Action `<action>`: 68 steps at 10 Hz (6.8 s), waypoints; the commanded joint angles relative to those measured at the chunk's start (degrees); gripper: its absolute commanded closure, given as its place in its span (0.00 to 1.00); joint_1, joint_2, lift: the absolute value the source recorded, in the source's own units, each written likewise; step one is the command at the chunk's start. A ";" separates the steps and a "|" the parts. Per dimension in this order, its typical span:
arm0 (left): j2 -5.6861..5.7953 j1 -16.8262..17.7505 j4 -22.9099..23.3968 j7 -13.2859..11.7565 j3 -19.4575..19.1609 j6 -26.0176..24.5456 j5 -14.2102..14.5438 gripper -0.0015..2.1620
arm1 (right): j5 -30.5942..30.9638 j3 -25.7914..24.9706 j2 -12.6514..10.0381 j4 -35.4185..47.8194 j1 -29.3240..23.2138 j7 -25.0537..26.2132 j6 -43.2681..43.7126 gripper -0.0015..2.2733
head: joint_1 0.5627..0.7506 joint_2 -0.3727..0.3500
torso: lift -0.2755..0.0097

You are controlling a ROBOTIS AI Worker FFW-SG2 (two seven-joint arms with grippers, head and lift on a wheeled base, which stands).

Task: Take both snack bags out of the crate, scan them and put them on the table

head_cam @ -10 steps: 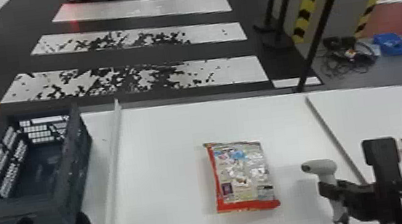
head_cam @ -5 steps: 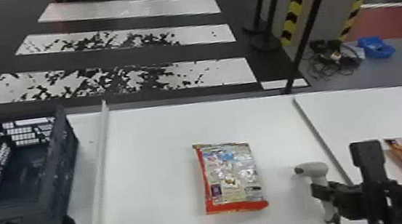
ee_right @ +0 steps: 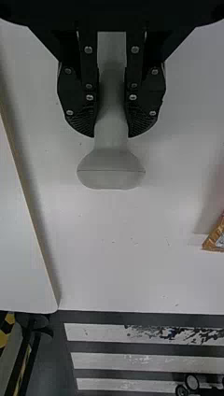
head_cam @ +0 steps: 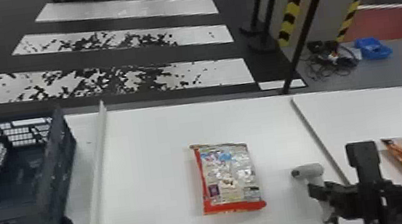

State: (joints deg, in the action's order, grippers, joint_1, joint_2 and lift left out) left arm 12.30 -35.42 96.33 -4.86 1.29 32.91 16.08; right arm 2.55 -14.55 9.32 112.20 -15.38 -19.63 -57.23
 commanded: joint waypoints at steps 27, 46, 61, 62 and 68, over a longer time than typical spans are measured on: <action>-0.08 0.26 -0.61 0.20 -0.06 -0.35 0.09 0.04 | -17.93 4.45 -2.46 -6.29 5.98 -7.35 -2.85 0.04 | 0.70 0.62 | 0.64; 0.09 0.17 -0.97 0.29 -0.41 -0.18 0.18 0.04 | -18.46 -2.67 -2.02 -2.69 6.77 -6.65 -0.04 0.99 | 0.70 0.59 | 0.64; 0.18 0.35 -0.88 0.20 -0.59 -0.70 0.27 0.04 | -25.14 -30.09 5.54 -30.73 17.05 14.53 24.04 0.99 | 0.70 0.03 | 0.64; 0.18 0.35 -0.97 0.20 -0.59 -0.70 0.27 0.04 | -24.88 -29.83 5.80 -32.57 17.49 15.85 25.80 0.96 | 0.70 0.03 | 0.64; 0.27 0.26 -0.79 0.11 -0.59 -0.53 0.44 0.04 | -25.23 -29.65 6.07 -34.33 16.26 17.17 36.52 0.02 | 0.70 0.03 | 0.64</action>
State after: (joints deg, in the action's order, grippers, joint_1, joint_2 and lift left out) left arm 12.53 -35.15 95.54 -4.75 0.70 32.24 16.52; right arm -22.71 -44.20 15.38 77.89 1.27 -2.45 -23.20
